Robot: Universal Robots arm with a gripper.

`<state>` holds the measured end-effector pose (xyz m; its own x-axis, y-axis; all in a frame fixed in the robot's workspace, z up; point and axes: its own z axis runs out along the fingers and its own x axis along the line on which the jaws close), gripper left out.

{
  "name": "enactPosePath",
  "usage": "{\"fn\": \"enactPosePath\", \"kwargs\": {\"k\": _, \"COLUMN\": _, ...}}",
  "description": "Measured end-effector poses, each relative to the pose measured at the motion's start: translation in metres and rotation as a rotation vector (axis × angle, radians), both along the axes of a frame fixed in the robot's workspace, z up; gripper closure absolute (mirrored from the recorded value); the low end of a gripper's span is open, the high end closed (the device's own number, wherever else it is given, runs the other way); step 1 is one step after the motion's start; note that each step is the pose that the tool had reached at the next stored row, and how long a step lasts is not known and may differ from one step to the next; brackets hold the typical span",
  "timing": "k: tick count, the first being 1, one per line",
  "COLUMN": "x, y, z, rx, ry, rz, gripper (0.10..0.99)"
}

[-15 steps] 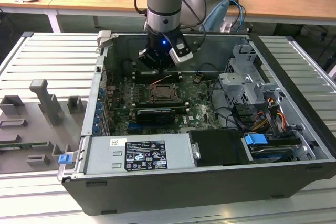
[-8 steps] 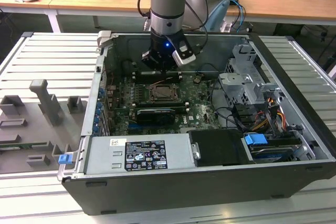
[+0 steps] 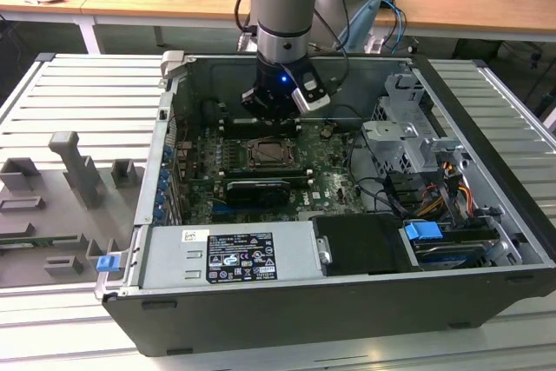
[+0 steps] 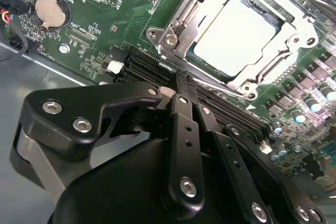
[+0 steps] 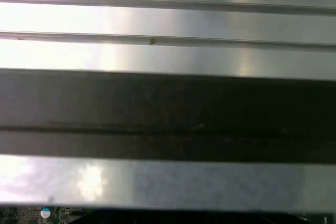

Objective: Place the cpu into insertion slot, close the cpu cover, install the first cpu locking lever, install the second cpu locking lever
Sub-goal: 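Install the first cpu locking lever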

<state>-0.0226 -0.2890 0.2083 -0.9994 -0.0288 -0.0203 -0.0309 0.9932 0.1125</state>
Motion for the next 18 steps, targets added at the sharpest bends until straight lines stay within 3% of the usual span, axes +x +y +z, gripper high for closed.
{"fn": "enactPosePath", "kwargs": {"k": 4, "x": 0.001, "y": -0.0001, "z": -0.0046, "rx": -0.006, "ry": 0.0002, "rz": 0.0, "gripper": 0.98}}
{"fn": "enactPosePath", "kwargs": {"k": 18, "x": 0.0011, "y": -0.0012, "z": -0.0039, "rx": -0.01, "ry": 0.0, "rz": 0.0, "gripper": 0.98}}
